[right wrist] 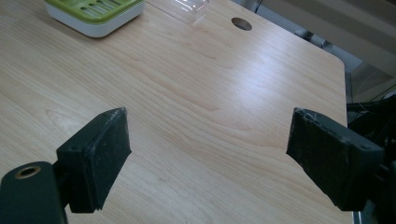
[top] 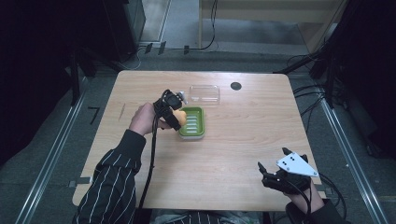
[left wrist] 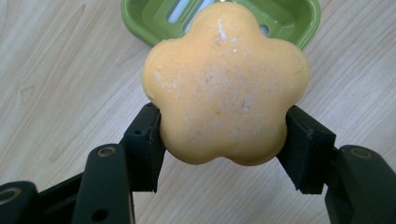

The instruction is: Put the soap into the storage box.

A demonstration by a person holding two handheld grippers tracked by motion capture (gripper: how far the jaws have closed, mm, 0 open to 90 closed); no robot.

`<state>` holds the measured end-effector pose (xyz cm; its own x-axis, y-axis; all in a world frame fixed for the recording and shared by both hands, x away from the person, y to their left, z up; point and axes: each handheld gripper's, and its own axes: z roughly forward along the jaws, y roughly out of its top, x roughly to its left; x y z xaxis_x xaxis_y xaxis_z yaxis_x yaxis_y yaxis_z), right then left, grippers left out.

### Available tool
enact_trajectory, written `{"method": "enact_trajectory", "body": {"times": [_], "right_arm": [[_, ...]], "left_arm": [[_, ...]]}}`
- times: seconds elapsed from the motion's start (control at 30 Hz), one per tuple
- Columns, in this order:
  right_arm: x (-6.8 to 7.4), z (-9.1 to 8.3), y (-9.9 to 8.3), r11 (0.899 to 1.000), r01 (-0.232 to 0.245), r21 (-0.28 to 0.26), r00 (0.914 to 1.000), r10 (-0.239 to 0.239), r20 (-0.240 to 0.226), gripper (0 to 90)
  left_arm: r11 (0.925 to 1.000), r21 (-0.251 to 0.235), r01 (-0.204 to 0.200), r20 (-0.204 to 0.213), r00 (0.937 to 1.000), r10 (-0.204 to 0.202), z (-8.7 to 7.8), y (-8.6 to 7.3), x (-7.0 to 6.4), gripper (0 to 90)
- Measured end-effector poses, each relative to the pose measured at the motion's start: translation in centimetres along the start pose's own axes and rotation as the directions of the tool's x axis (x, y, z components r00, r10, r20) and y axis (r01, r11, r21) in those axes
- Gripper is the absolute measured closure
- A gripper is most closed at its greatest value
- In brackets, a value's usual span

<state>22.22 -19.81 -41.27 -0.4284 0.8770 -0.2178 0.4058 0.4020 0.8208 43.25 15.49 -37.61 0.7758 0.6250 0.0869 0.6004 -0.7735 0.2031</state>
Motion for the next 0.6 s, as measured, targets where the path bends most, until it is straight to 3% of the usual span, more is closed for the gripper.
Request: {"method": "enact_trajectory", "body": {"times": [0.6], "right_arm": [[0.0, 0.0, 0.0, 1.0, 0.001, 0.001, 1.0, -0.001, 0.001, 13.7]], "left_arm": [[0.9996, 0.001, -0.028, 0.006, 0.9996, 0.028, 1.2, 1.8, 0.0, 39.3]]}}
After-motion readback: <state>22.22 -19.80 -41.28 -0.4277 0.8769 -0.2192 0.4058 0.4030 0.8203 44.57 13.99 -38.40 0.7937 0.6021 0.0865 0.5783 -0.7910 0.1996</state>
